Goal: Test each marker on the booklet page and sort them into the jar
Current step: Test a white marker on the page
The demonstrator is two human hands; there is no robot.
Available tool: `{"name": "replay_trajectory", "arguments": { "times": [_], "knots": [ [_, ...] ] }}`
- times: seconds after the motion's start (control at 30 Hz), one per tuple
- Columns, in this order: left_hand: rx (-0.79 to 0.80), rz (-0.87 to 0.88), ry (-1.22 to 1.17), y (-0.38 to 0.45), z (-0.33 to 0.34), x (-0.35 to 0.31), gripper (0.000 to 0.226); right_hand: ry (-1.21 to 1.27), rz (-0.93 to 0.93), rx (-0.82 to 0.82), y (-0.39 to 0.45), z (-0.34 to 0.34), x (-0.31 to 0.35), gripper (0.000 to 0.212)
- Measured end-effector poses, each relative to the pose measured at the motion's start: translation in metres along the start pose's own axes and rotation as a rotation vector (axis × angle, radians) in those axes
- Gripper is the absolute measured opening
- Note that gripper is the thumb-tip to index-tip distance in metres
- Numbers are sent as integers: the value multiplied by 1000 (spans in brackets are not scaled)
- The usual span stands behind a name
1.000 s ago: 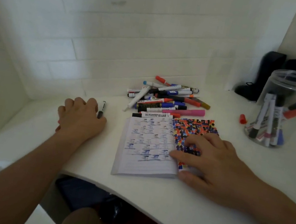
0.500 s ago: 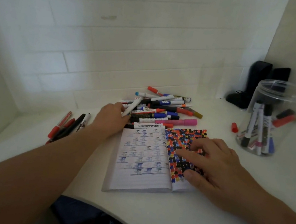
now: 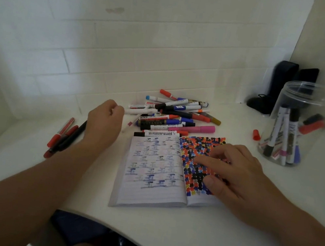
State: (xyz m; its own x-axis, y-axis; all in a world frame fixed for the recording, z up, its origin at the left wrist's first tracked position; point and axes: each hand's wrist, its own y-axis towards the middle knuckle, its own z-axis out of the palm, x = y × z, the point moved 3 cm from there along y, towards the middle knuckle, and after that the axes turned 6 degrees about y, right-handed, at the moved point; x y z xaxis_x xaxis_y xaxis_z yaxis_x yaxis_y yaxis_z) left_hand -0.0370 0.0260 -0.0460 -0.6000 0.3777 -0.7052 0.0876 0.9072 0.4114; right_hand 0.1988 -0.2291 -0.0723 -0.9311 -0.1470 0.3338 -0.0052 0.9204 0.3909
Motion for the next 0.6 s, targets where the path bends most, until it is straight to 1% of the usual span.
{"name": "replay_trajectory", "arguments": {
  "times": [0.07,0.1,0.17,0.2,0.27,0.3,0.33,0.37,0.4,0.43,0.47,0.53,0.6],
  "knots": [
    [-41,27,-173,-8,-6,-15,22,25,1,-33,1,-2,-1,66],
    [-28,52,-274,-14,-7,-26,22,34,-2,-60,2,-3,-1,66],
    [71,138,-427,-30,-5,-55,27,49,-1,-110,4,-6,-3,65],
    [166,201,-462,-42,-2,-70,30,66,8,-128,5,-8,-5,66],
    [418,360,-422,-68,8,-99,30,183,69,-174,5,-14,-7,59],
    [540,464,-342,-81,16,-109,26,309,116,-209,4,-17,-9,50],
    [619,595,-212,-93,24,-116,21,465,155,-251,3,-20,-10,44],
    [648,728,-65,-104,32,-121,17,614,180,-289,2,-22,-11,40],
    [658,818,44,-112,41,-123,15,728,211,-324,1,-24,-13,35],
    [670,852,89,-120,48,-125,16,806,245,-357,0,-24,-13,23],
    [697,840,72,-126,54,-127,18,860,280,-375,0,-25,-12,11],
    [738,811,-7,-138,63,-132,20,884,334,-402,0,-25,-11,20],
    [725,823,-29,-143,71,-134,16,933,389,-393,1,-26,-9,18]
  ]
}}
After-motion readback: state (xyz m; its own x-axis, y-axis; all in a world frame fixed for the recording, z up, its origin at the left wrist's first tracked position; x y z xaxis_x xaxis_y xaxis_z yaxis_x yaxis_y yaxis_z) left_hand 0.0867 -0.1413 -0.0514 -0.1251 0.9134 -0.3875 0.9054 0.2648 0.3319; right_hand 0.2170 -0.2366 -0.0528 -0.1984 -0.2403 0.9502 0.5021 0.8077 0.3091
